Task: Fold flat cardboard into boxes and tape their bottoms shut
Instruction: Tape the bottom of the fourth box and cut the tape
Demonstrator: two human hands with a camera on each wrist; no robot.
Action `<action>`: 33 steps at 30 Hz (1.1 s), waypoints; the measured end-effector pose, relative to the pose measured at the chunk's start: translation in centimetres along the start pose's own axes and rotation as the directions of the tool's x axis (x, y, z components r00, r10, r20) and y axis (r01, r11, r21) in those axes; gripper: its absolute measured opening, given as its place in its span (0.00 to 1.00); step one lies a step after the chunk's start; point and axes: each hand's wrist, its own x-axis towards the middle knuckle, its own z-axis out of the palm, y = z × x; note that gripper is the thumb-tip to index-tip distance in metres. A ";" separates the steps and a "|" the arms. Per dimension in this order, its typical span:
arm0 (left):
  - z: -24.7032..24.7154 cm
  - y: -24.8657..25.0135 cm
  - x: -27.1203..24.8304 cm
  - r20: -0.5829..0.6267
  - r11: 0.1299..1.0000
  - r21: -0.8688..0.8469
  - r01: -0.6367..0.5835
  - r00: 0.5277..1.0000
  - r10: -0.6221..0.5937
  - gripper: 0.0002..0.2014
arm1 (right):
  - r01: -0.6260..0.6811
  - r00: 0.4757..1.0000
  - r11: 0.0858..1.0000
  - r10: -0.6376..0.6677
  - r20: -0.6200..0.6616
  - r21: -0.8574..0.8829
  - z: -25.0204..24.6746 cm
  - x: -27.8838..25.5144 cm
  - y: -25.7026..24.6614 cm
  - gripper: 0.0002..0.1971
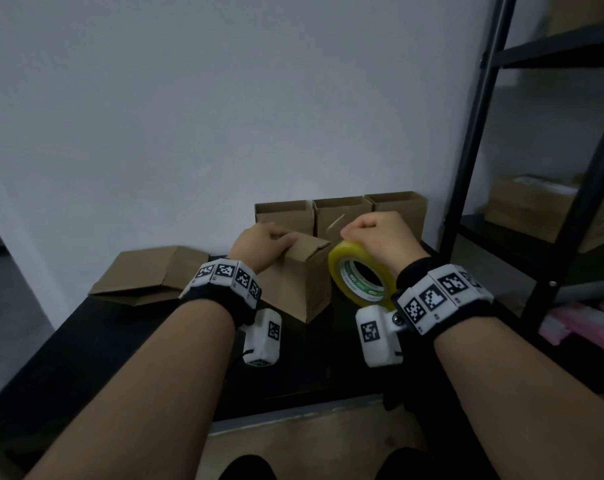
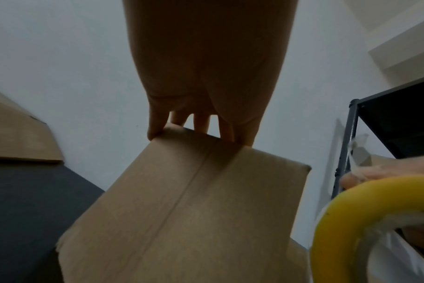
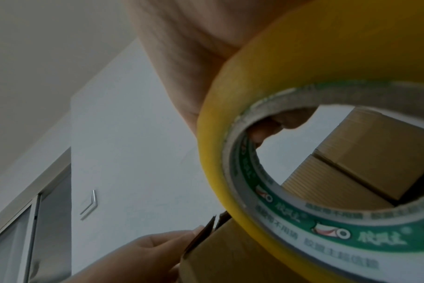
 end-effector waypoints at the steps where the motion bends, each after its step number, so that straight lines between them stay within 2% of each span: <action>1: 0.1 -0.1 -0.1 -0.019 1.000 -0.001 -0.007 1.000 0.007 0.16 | 0.001 1.000 1.000 -0.001 0.001 -0.001 0.1 0.1 -0.1 0.04; 7: -0.2 0.2 -0.6 -0.090 0.996 0.078 0.047 0.995 -0.040 0.15 | 0.015 1.000 1.000 -0.015 0.001 -0.010 0.4 0.1 -1.6 0.04; 10: -0.3 0.5 -1.0 -0.121 0.991 0.120 0.059 0.992 -0.045 0.15 | 0.022 0.999 1.000 -0.023 -0.044 -0.022 0.3 0.5 -3.4 0.04; 13: -0.3 0.5 -1.3 -0.104 0.990 0.130 0.051 0.994 -0.037 0.15 | 0.058 0.995 0.994 -0.066 -0.080 -0.095 0.2 1.1 -5.5 0.07; 17: -0.8 0.0 -1.1 -0.069 0.986 0.161 0.031 0.997 -0.020 0.16 | 0.109 0.991 0.979 -0.121 -0.064 -0.172 1.0 2.3 -8.2 0.12; 22: -1.3 -0.4 -1.0 -0.055 0.984 0.175 0.005 0.998 0.005 0.16 | 0.060 0.996 0.970 -0.073 -0.049 -0.235 2.5 4.0 -10.1 0.15; 27: -1.9 -1.3 -0.5 -0.066 0.999 0.055 0.001 0.998 0.003 0.14 | 0.018 0.999 0.915 -0.032 -0.029 -0.403 4.0 5.9 -10.4 0.13; 31: -2.8 -2.2 0.4 -0.037 0.984 -0.175 0.012 0.999 -0.019 0.11 | 0.035 0.999 0.860 -0.020 0.035 -0.509 4.6 6.8 -10.8 0.11; 33: -3.5 -2.3 0.6 -0.122 0.945 -0.326 0.003 0.992 -0.046 0.09 | 0.025 0.999 0.854 -0.001 0.046 -0.519 4.8 7.2 -11.1 0.11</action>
